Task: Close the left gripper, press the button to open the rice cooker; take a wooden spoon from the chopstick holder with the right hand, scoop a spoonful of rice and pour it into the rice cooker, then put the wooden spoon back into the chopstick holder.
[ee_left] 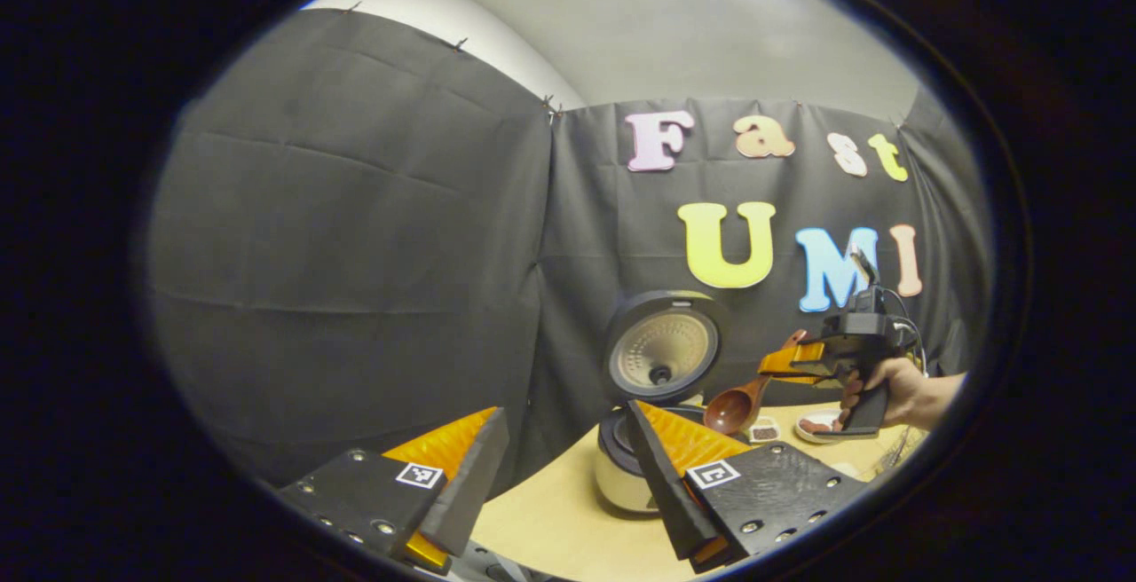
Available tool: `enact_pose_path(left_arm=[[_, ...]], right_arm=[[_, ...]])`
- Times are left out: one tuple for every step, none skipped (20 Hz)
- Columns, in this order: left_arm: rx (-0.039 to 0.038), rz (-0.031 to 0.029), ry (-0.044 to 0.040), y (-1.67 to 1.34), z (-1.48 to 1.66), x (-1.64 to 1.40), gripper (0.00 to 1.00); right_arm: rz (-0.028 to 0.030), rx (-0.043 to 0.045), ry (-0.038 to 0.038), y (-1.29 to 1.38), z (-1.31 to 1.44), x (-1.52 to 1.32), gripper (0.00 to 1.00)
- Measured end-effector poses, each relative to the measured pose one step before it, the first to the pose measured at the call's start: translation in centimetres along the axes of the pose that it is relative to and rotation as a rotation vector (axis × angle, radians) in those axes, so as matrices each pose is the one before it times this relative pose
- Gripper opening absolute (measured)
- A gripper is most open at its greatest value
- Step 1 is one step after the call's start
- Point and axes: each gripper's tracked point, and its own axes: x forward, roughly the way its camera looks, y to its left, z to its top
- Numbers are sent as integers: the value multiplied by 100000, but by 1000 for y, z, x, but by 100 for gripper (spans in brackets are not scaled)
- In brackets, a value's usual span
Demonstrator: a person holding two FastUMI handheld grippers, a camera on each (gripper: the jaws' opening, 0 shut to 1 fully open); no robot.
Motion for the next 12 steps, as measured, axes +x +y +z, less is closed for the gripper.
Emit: enact_pose_path(left_arm=[[10,-1048,-252,-580,389,180,82],[-207,-1129,-257,-591,230,282,82],[-263,-1214,-137,-573,-99,359,82],[-212,-1225,-197,-520,-1,217,82],[-33,-1239,-96,-534,-80,-75,82],[-98,-1274,56,-618,66,193,82],[-164,-1327,13,-513,69,166,82],[-195,-1311,-239,-607,173,217,82],[-143,-1273,-347,-669,231,247,82],[-55,-1202,-414,-676,169,175,82],[-78,-1180,-332,-533,-8,106,82],[-179,-1252,-236,-697,177,157,82]], right_arm=[[-767,800,-1366,-369,652,-878,7],[-681,421,-1391,-609,746,-724,11],[-863,264,-1298,-468,507,-641,11],[-1106,-25,-1237,-625,628,-784,11],[-1390,-328,-1219,-907,618,-669,11],[-1636,-425,-1335,-892,608,-559,11],[-1692,-585,-1393,-981,700,-737,11],[-1770,-535,-1435,-948,579,-776,11],[-1895,-297,-1415,-1034,657,-695,11],[-1707,-194,-1356,-873,668,-730,11],[-1843,-37,-1237,-1061,673,-764,11],[-2073,-259,-1434,-991,726,-873,11]])
